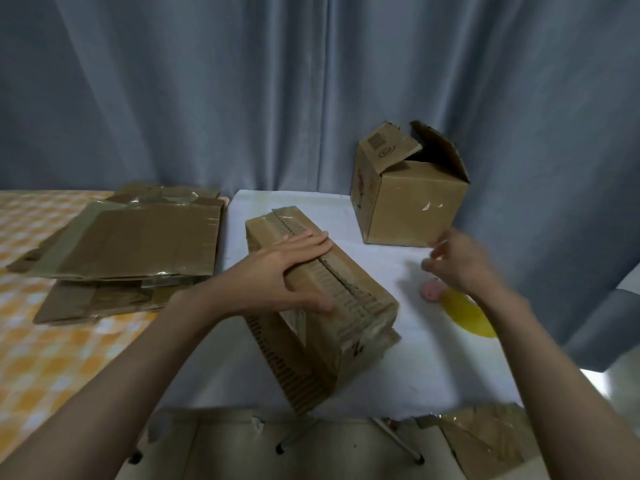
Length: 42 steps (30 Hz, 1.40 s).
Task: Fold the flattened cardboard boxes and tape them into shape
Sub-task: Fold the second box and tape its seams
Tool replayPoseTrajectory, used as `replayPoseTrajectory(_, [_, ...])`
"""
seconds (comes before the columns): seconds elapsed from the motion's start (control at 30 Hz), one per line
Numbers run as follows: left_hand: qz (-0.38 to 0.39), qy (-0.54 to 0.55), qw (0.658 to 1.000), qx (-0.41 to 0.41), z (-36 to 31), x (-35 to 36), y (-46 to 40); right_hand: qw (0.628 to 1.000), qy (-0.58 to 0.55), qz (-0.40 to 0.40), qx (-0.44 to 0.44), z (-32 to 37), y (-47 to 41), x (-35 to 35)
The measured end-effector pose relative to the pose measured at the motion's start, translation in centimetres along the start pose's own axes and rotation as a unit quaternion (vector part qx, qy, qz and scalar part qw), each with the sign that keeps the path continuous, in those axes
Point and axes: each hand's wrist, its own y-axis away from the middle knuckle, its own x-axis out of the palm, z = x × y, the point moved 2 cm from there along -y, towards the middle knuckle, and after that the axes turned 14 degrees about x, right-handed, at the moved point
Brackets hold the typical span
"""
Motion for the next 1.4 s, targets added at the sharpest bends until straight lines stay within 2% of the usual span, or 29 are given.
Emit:
replayPoseTrajectory(0.1, [0.012,0.009,0.999,0.033,0.0,-0.3,0.1,0.986,0.118,0.058,0.099,-3.4,-0.3,-0.4])
replayPoseTrajectory(0.2, [0.016,0.008,0.999,0.031,0.0,-0.2,0.1,0.966,0.247,0.023,0.078,-4.8,0.2,0.3])
replayPoseTrajectory(0.27, [0.018,0.000,1.000,0.023,0.0,-0.1,0.0,0.966,0.249,-0.012,0.076,-4.8,0.7,0.6])
replayPoseTrajectory(0.37, [0.025,-0.022,0.999,-0.001,-0.1,0.0,0.1,0.968,0.230,-0.019,0.094,-4.7,1.4,0.5])
replayPoseTrajectory(0.5, [0.007,-0.060,0.998,-0.023,-0.4,0.4,-0.2,0.989,0.105,-0.030,0.099,-3.4,2.2,-0.8])
replayPoseTrajectory(0.6, [0.005,-0.096,0.995,-0.019,-0.9,1.3,-0.6,0.994,-0.006,-0.106,-0.001,-1.1,3.1,-2.2])
replayPoseTrajectory(0.67, [0.008,-0.118,0.993,-0.013,-1.0,1.9,-0.6,0.979,-0.110,-0.139,-0.097,1.0,4.4,-2.7])
replayPoseTrajectory(0.77, [0.002,-0.143,0.990,-0.009,-0.7,2.2,-0.6,0.941,-0.253,-0.124,-0.186,4.7,6.7,-1.7])
replayPoseTrajectory(0.93, [-0.020,-0.112,0.994,-0.001,-0.5,2.1,-0.8,0.922,-0.285,-0.064,-0.254,9.2,9.2,2.3])
replayPoseTrajectory(1.0, [-0.058,-0.051,0.997,0.016,-0.9,1.7,-0.8,0.915,-0.291,-0.052,-0.275,10.1,9.7,3.2])
replayPoseTrajectory(1.1, [-0.154,0.025,0.988,0.020,-1.0,0.1,-0.5,0.914,-0.286,-0.045,-0.286,10.5,10.1,3.8])
replayPoseTrajectory(1.27, [-0.349,0.031,0.936,0.039,-1.1,-2.3,-0.1,0.915,-0.274,-0.039,-0.294,10.0,10.1,3.9])
replayPoseTrajectory(1.4, [-0.368,-0.002,0.928,0.060,-1.6,-3.1,-0.5,0.912,-0.276,-0.026,-0.304,9.9,10.1,4.0])
